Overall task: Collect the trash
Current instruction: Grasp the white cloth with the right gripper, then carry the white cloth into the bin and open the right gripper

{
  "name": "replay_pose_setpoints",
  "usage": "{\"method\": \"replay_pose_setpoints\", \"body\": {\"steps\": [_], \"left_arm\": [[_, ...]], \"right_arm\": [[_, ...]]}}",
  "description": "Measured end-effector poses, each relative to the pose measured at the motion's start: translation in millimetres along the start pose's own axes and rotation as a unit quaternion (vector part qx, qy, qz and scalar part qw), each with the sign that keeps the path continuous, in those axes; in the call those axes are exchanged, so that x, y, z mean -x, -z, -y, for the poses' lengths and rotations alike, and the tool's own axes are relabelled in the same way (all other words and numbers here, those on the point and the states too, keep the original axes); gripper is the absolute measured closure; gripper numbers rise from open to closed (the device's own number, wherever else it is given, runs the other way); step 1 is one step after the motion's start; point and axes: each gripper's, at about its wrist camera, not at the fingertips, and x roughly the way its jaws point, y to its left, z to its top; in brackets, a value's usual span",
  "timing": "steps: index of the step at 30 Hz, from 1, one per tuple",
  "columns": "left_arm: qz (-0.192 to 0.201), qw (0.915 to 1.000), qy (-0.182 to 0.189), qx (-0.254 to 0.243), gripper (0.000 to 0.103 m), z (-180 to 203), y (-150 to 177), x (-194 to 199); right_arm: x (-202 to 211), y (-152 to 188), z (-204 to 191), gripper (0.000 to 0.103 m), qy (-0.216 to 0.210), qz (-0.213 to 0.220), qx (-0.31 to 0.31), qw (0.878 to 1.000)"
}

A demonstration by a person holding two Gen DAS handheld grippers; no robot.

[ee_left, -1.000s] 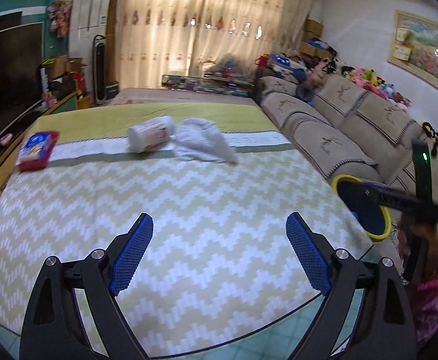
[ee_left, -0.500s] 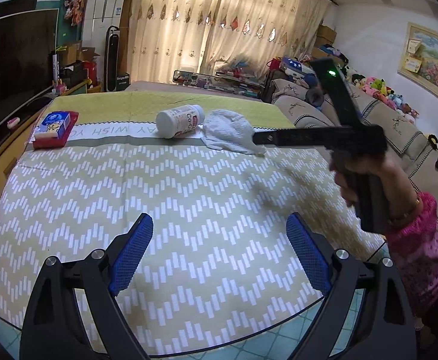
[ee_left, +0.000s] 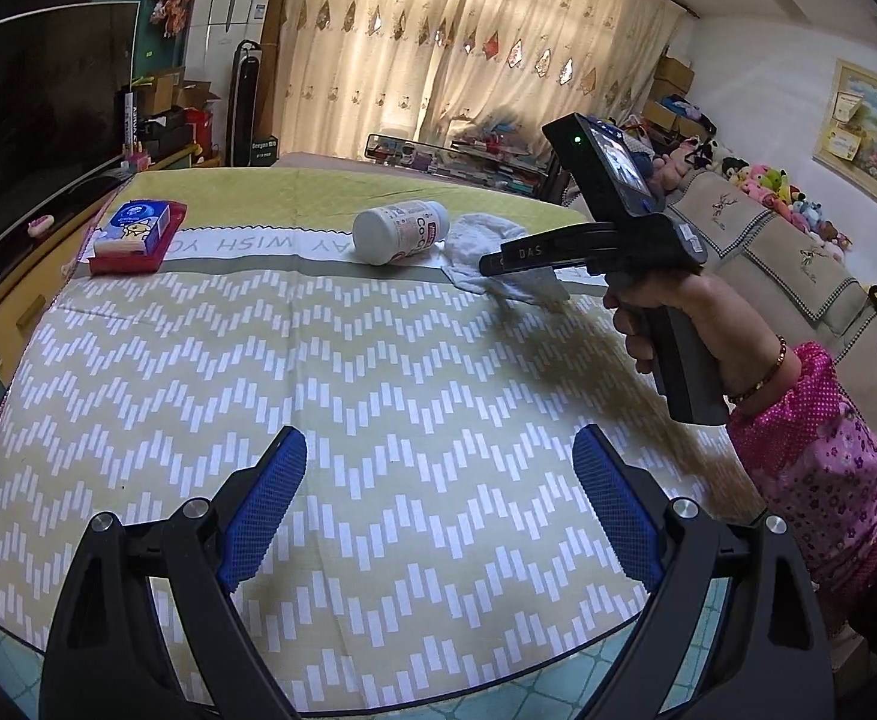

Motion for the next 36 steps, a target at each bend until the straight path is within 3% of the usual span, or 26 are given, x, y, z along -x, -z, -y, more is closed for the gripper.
{"method": "replay_pose_setpoints", "body": {"steps": [4, 17, 25, 36], "left_arm": [[-0.001, 1.0, 0.002, -0.002, 0.014, 3, 0, 0], [-0.001, 0.9996, 0.016, -0.025, 0.014, 29, 0, 3], [-0.007, 0.9988, 0.028, -0.041, 0.014, 45, 1, 0], [-0.019, 0.9972, 0.04, -0.06, 0.014, 67, 1, -9]], "right_arm": [[13, 7, -3, 0.091, -0.002, 0.015, 0.006, 1.0], [99, 61, 25, 0.091, -0.004, 0.073, -0.013, 0.997], [151, 121, 76, 0.091, 0.056, 0.09, -0.059, 0.993], [173, 207, 187, 0.091, 0.164, 0.04, -0.173, 0.97]]}}
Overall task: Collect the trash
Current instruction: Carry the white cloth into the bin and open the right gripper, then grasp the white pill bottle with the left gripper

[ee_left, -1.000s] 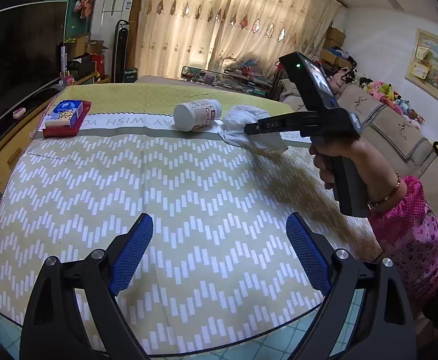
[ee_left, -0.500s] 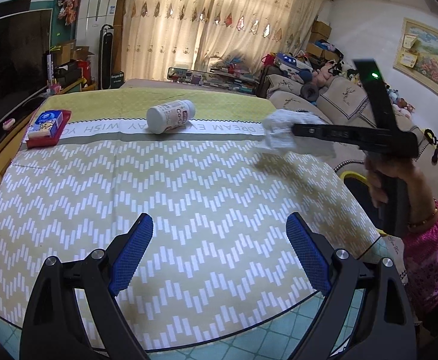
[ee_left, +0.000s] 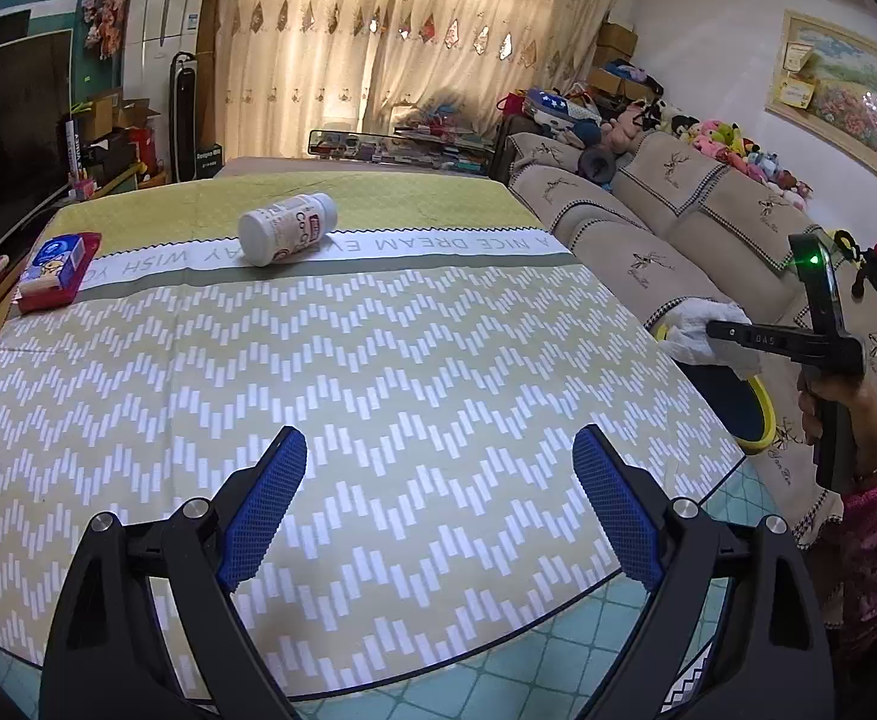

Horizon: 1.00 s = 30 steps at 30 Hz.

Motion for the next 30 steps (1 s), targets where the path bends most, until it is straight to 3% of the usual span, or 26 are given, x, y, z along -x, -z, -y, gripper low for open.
{"method": "replay_pose_setpoints", "body": {"steps": [8, 13, 17, 24, 30], "left_arm": [[-0.01, 0.9999, 0.005, -0.008, 0.014, 9, -3, -8], [-0.016, 0.9998, 0.005, -0.011, 0.014, 11, -4, -11], [-0.019, 0.9997, 0.006, -0.01, 0.014, 11, -5, -13], [-0.024, 0.9996, 0.002, -0.015, 0.014, 7, -11, -18], [-0.027, 0.9992, -0.02, -0.022, 0.014, -17, -37, -24]], "right_arm": [[-30, 24, 61, 0.089, 0.041, -0.041, -0.057, 0.997], [-36, 33, 80, 0.063, 0.078, -0.049, -0.067, 0.993], [-27, 38, 85, 0.056, 0.101, -0.04, -0.075, 0.991], [-13, 42, 79, 0.051, 0.089, -0.025, -0.077, 0.993], [-8, 40, 67, 0.05, 0.069, -0.014, -0.068, 0.995]]}}
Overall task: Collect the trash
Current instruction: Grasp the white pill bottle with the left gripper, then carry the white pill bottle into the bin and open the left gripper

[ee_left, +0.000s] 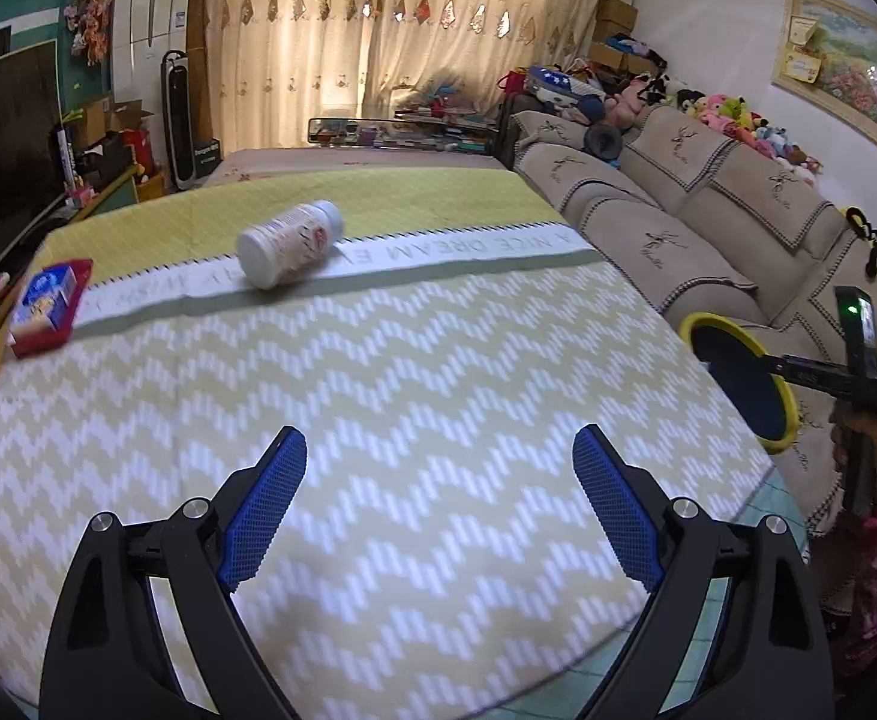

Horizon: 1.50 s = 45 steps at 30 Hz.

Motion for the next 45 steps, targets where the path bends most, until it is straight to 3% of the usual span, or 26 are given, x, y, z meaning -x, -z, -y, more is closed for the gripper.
{"method": "replay_pose_setpoints", "body": {"steps": [4, 10, 18, 26, 35, 38, 45], "left_arm": [[-0.001, 0.9997, -0.022, -0.007, 0.014, -28, -26, -13], [-0.022, 0.999, -0.011, -0.037, 0.014, -52, -63, -53], [-0.027, 0.9976, -0.023, -0.06, 0.014, -85, -102, -111], [-0.064, 0.9954, -0.001, -0.071, 0.014, -105, -126, -156], [-0.08, 0.9944, 0.009, -0.069, 0.026, -112, -139, -183], [-0.092, 0.9929, 0.009, -0.075, 0.038, -111, -140, -191], [-0.097, 0.9915, -0.003, -0.087, 0.054, -98, -134, -190]], "right_arm": [[4, -2, -9, 0.05, -0.013, 0.006, 0.005, 1.0], [11, -5, -20, 0.05, -0.023, 0.011, 0.008, 1.0], [14, -14, -33, 0.05, -0.025, 0.013, 0.015, 0.999], [4, -21, -44, 0.05, -0.027, 0.003, 0.015, 1.0], [-8, -24, -52, 0.049, -0.031, -0.006, 0.02, 0.999], [-9, -24, -52, 0.05, -0.032, -0.006, 0.018, 0.999], [-5, -19, -51, 0.049, -0.037, -0.004, 0.017, 0.999]]}}
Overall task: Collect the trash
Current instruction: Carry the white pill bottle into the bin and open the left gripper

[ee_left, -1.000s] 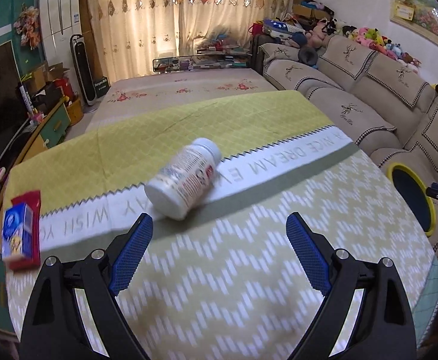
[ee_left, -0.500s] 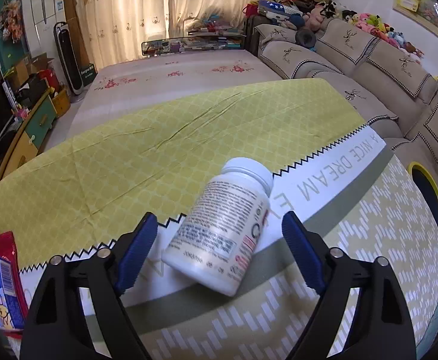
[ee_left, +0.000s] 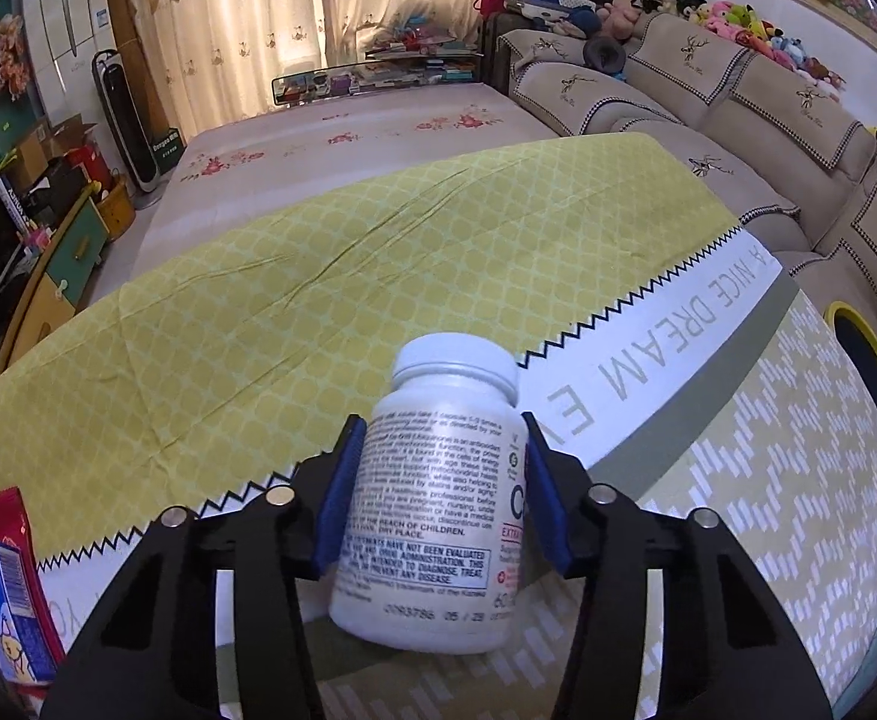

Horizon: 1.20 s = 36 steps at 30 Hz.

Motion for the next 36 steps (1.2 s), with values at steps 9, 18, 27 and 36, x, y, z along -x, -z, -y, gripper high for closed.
{"method": "replay_pose_setpoints", "body": {"steps": [9, 18, 27, 36], "left_arm": [[0.005, 0.9998, 0.004, -0.021, 0.055, 64, 15, 36], [0.008, 0.9945, 0.063, -0.083, 0.055, 190, 17, 67], [-0.011, 0.9722, 0.147, -0.182, 0.055, 361, 13, 61], [-0.031, 0.9563, 0.176, -0.231, 0.055, 475, 3, 39]], "right_arm": [[25, 13, 11, 0.05, -0.015, 0.024, -0.009, 1.0], [58, 42, 48, 0.05, -0.02, 0.052, -0.039, 0.998], [90, 87, 99, 0.049, -0.012, 0.072, -0.078, 0.994], [103, 124, 142, 0.049, -0.008, 0.078, -0.125, 0.989]]}}
